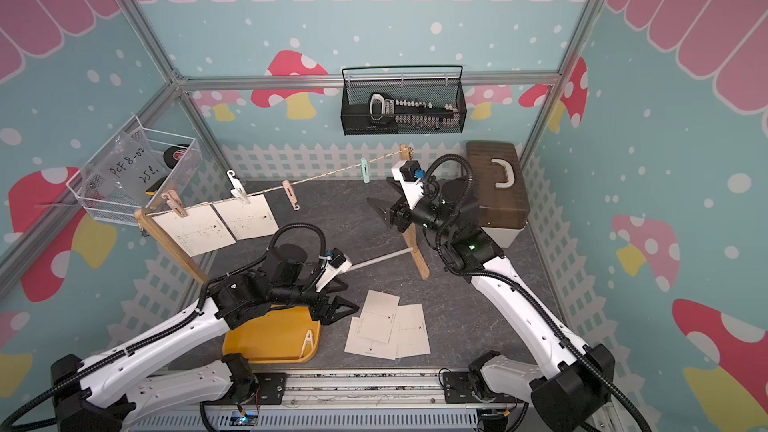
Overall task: Remove the postcards from the strings
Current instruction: Remove the clamp from the clothesline.
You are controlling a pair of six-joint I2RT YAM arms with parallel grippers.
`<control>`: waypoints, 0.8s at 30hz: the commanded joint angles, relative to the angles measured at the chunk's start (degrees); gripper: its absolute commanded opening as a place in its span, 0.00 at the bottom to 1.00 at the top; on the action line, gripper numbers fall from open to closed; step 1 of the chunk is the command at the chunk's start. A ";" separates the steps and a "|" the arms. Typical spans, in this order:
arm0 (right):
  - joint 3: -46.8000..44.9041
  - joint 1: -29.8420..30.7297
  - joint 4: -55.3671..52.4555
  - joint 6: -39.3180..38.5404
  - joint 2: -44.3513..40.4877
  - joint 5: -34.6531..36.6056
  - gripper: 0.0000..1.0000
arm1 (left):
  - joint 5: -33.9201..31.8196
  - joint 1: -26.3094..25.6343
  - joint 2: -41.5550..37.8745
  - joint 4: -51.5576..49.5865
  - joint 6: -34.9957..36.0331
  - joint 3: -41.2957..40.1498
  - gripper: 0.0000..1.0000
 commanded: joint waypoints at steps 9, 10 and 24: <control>8.37 -0.65 9.99 5.73 9.01 -3.45 0.89 | -1.44 -0.10 -5.99 16.40 2.53 -6.77 0.87; 8.73 -0.70 10.27 6.21 9.61 -3.39 0.90 | -1.52 -0.08 -5.78 16.49 2.69 -6.77 0.87; 5.67 -0.65 24.88 24.01 14.42 -2.50 0.97 | -1.53 0.52 -4.44 16.41 3.25 -6.16 0.89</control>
